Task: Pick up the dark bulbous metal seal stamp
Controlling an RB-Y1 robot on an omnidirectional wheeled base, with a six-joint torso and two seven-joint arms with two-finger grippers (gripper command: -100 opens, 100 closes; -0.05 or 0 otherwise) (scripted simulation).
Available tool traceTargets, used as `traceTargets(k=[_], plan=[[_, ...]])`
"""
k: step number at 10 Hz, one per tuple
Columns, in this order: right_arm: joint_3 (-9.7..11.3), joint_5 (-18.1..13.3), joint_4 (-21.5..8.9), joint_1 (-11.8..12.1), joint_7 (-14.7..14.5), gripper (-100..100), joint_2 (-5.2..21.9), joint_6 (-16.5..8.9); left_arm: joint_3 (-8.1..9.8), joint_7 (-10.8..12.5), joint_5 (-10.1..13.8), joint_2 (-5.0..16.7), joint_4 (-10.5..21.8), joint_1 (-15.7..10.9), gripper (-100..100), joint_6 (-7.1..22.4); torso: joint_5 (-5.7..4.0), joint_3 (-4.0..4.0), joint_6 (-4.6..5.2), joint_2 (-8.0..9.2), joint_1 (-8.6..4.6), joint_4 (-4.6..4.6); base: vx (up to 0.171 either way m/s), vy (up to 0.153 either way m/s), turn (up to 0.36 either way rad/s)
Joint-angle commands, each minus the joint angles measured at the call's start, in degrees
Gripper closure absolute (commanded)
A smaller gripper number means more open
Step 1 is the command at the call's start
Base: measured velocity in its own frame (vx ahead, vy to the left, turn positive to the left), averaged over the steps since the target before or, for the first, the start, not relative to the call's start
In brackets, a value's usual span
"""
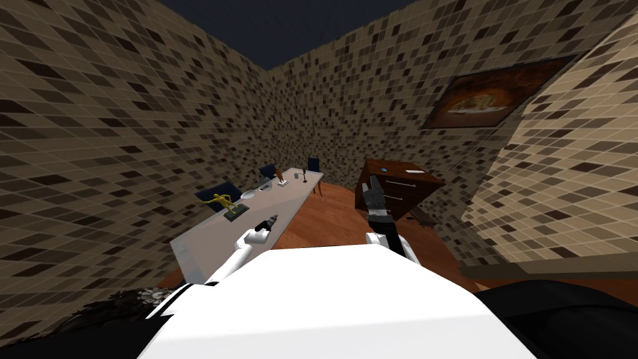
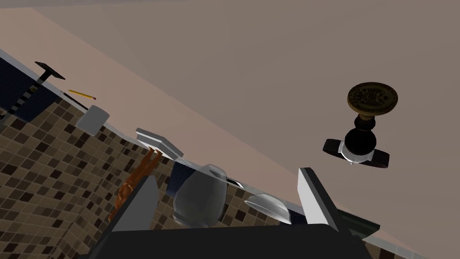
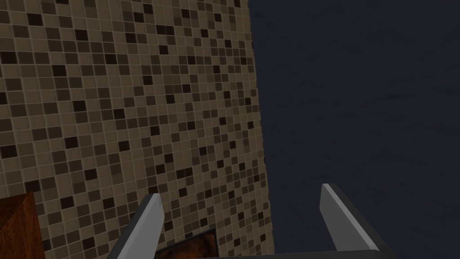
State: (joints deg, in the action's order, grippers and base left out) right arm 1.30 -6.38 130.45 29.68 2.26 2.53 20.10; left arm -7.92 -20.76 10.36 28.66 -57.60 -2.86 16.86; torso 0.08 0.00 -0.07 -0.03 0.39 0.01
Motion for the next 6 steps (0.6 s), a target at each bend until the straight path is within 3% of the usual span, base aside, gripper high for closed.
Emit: traceTargets(k=[1,6], plan=[[0.00,0.00,0.00,0.00,0.00,0,0.00,0.00,0.23,-0.29,0.22,-0.12,1.89,-0.79,-100,1.12,0.00,0.00,0.00,0.00,0.00,0.00,-0.023,0.055,-0.079],[-0.01,0.00,0.00,0.01,0.00,0,0.00,0.00,1.48,-1.66,1.94,-1.24,10.26,-4.53,-100,5.31,0.03,-0.02,-0.03,-0.03,0.08,-0.01,-0.021,0.075,-0.098]])
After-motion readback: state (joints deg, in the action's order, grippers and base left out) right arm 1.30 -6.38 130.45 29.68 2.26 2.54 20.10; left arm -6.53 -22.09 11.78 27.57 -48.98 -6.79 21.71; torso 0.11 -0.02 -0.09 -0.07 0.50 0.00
